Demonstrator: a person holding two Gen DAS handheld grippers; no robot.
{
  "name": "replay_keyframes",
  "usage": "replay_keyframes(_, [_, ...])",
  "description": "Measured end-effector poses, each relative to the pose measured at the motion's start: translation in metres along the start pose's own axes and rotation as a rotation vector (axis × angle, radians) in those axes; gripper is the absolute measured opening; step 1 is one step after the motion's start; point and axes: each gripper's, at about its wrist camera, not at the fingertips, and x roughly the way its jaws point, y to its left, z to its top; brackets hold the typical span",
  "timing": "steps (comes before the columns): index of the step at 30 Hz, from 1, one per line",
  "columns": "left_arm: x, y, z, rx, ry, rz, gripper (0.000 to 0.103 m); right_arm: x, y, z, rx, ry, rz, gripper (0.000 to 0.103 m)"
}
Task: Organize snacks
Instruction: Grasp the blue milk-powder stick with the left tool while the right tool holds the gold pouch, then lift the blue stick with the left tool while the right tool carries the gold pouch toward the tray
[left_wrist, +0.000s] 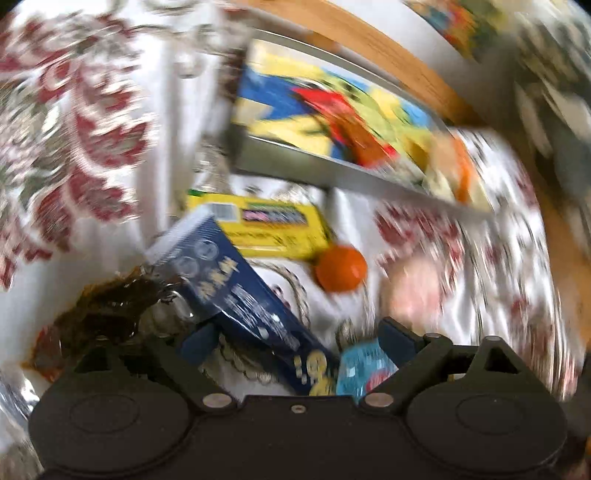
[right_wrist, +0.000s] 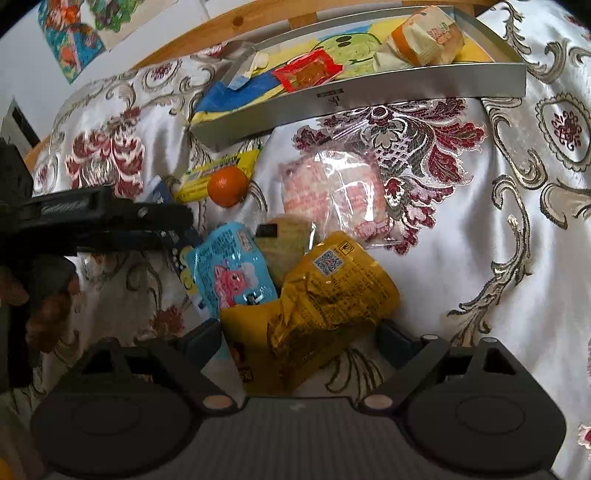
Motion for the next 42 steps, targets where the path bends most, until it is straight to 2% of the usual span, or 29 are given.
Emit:
replay_keyframes(3, [0.006, -0.005, 0.002, -0.048, -0.027, 0.034, 0.091, 0.0, -0.001, 0.002, 0.019, -0.014, 0.025, 0.094])
replay_keyframes(9, [0.015, -0.018, -0.001, -0.033, -0.059, 0.091, 0.091, 0.005, 0.003, 0.003, 0.031, -0.038, 0.045, 0.095])
replay_keyframes(11, [0.016, -0.021, 0.0, -0.027, -0.069, 0.098, 0.088, 0.007, 0.004, 0.005, 0.033, -0.05, 0.051, 0.095])
replay_keyframes(14, [0.014, -0.023, -0.005, -0.014, -0.082, 0.092, 0.079, 0.009, 0.004, 0.007, 0.051, -0.063, 0.057, 0.093])
replay_keyframes(15, [0.014, -0.026, -0.006, -0.002, -0.083, 0.085, 0.073, 0.009, 0.005, 0.008, 0.057, -0.065, 0.061, 0.092])
replay_keyframes(18, [0.015, -0.032, -0.006, 0.023, -0.076, 0.062, 0.058, 0.011, 0.01, 0.011, 0.038, -0.073, 0.047, 0.084])
replay_keyframes(21, [0.017, -0.033, -0.007, 0.034, -0.069, 0.072, 0.05, 0.013, 0.02, 0.012, -0.006, -0.074, 0.015, 0.077])
replay_keyframes(23, [0.018, -0.03, -0.008, 0.017, -0.064, 0.061, 0.049, 0.015, 0.026, 0.011, -0.033, -0.064, -0.016, 0.069])
replay_keyframes(32, [0.026, -0.023, -0.011, -0.014, -0.047, 0.048, 0.049, 0.013, 0.025, 0.007, 0.019, -0.029, -0.039, 0.071])
replay_keyframes(36, [0.023, -0.02, -0.012, -0.036, -0.054, 0.057, 0.039, 0.008, 0.027, 0.003, 0.039, -0.005, -0.041, 0.07])
replay_keyframes(42, [0.019, -0.017, -0.015, -0.066, -0.065, 0.043, 0.036, 0.001, 0.022, -0.002, 0.086, 0.037, -0.003, 0.073])
